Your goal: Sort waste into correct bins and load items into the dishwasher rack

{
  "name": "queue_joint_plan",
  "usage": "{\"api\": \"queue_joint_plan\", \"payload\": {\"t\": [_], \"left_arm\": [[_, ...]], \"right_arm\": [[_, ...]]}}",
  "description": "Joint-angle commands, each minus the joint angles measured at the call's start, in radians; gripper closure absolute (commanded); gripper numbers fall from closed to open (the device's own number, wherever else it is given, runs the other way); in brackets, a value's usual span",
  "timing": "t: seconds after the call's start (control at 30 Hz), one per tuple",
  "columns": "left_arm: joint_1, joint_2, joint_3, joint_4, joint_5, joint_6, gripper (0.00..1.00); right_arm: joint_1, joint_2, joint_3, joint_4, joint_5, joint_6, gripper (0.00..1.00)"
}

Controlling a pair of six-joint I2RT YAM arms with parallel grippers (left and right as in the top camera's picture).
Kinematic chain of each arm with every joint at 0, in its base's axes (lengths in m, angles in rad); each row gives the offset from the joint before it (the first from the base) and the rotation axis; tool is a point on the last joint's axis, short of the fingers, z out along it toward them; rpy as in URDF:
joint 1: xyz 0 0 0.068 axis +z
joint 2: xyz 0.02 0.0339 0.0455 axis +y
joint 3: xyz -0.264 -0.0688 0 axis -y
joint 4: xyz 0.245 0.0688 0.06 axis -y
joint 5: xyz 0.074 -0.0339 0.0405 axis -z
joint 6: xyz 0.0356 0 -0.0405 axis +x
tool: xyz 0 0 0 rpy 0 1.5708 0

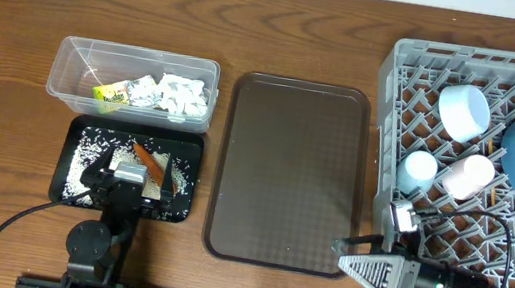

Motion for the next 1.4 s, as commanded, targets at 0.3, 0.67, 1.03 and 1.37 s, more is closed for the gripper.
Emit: {"api": "queue_joint_plan", "payload": {"t": [0.3,0.67,1.03,1.37], "left_arm": [[0.006,-0.007,-0.028,-0.016,-0.007,-0.005,0.00],[0.006,-0.007,-0.028,-0.016,-0.007,-0.005,0.00],[0.006,-0.007,-0.028,-0.016,-0.007,-0.005,0.00],[0.006,-0.007,-0.028,-0.016,-0.007,-0.005,0.00]], "right_arm": [[0.010,-0.156,-0.004,0.036,-0.011,0.006,0.01],[0.064,-0.270,-0.004,0.036,-0.011,0.006,0.01],[0.082,-0.412,-0.004,0.036,-0.011,0.006,0.01],[0.082,-0.537,-0.004,0.036,-0.011,0.006,0.01]]}}
